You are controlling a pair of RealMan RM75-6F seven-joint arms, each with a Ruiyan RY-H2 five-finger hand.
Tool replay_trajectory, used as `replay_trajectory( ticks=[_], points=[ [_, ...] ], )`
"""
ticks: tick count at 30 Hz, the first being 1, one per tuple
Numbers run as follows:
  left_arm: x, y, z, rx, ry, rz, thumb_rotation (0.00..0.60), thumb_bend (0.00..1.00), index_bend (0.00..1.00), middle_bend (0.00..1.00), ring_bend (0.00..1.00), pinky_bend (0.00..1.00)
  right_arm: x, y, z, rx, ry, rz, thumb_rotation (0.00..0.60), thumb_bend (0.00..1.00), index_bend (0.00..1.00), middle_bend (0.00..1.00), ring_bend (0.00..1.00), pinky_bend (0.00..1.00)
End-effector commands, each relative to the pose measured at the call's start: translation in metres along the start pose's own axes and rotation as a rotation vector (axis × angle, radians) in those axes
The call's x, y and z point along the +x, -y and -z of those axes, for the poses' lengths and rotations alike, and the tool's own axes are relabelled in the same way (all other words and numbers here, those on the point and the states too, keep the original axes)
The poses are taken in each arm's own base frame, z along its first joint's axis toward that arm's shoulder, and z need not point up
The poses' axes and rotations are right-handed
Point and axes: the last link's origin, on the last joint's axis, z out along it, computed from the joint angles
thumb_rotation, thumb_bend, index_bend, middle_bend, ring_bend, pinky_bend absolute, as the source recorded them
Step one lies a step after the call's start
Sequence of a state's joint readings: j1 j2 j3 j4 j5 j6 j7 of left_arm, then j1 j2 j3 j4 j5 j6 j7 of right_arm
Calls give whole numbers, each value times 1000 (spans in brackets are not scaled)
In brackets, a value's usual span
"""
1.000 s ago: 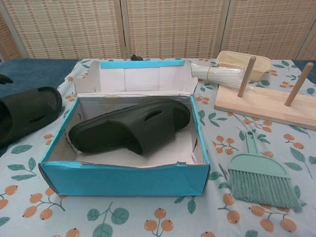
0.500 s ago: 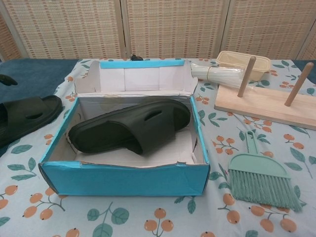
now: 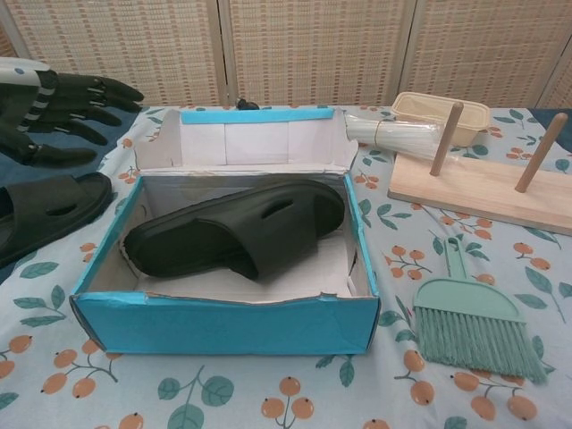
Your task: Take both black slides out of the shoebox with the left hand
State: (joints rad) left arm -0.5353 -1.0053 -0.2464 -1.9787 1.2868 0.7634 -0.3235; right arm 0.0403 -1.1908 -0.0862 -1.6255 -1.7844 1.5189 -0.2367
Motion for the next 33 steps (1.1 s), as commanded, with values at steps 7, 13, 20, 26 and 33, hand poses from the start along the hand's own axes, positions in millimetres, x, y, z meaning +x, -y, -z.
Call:
replay_trajectory(
  ticks=[7,13,20,26,33],
  points=[
    [-66,-3,-37,-61,-9,-170,600,430,0,0,0,101,2,-1,2,3,-10,-4,600,237,0,0,0,0],
    [-79,2,-57,-20,-35,-251,600,429,0,0,0,100,0,-1,1,12,4,-3,600,237,0,0,0,0],
    [-86,7,-70,42,-15,-277,600,428,0,0,0,101,-1,1,2,22,18,-5,600,237,0,0,0,0],
    [-88,11,-70,112,38,-303,600,426,0,0,0,122,0,0,2,20,13,-9,600,237,0,0,0,0],
    [-90,8,-71,129,50,-323,600,425,132,19,0,125,0,1,2,21,14,-7,600,237,0,0,0,0]
  ],
)
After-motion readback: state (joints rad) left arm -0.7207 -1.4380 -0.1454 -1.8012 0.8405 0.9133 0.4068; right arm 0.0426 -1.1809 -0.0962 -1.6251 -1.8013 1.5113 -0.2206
